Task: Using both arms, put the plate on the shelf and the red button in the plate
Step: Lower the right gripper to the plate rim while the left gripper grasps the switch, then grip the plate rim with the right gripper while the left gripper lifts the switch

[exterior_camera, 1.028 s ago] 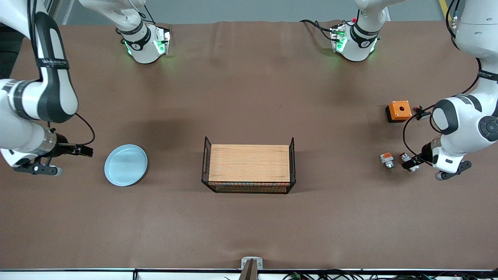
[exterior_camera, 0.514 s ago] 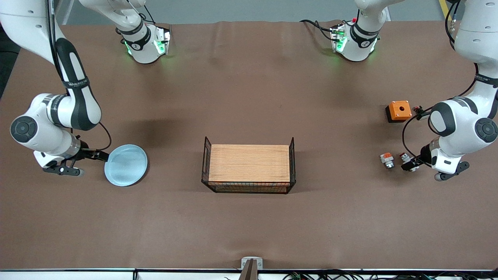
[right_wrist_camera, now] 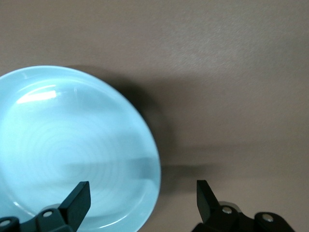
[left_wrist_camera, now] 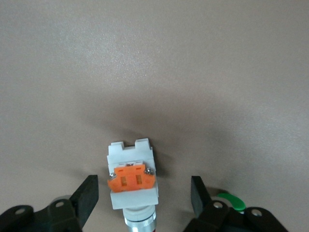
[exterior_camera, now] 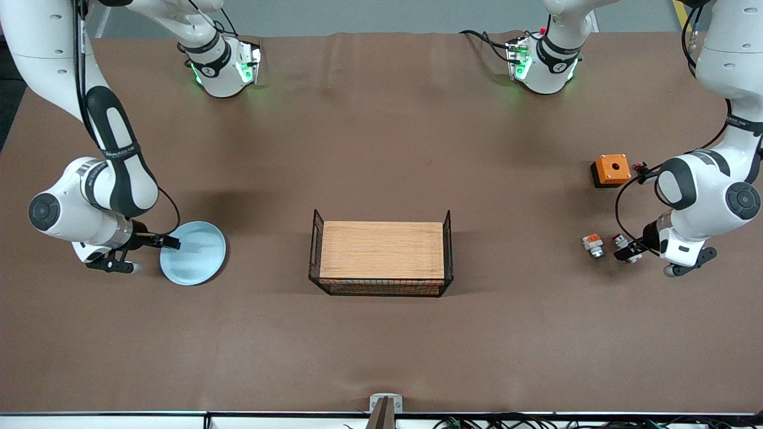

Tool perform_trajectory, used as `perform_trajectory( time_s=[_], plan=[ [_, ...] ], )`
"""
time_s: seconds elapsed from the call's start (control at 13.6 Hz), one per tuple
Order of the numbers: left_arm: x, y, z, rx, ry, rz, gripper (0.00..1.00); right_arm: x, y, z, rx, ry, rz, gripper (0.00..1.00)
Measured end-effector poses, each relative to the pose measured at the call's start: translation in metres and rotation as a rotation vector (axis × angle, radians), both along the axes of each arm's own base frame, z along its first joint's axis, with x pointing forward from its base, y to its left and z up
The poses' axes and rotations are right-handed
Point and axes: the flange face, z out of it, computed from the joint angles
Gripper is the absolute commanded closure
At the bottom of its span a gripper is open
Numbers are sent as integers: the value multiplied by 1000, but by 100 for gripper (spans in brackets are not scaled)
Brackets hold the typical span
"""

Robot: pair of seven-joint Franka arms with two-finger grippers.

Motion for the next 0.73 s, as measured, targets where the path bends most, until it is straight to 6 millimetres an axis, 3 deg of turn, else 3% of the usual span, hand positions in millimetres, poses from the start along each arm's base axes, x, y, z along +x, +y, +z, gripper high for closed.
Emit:
perform_trajectory(
  time_s=[0.22, 0.59, 0.73],
  plan=[
    [0, 0, -2, -1, 3, 0, 40, 1, -7, -2, 1, -2, 3, 14],
    [-1, 0, -5, -2, 7, 0, 95, 2, -5, -16, 20, 10, -9, 37],
    [0, 0, -4, -1, 3, 0, 100, 3, -4, -18, 21, 11, -8, 48]
  ],
)
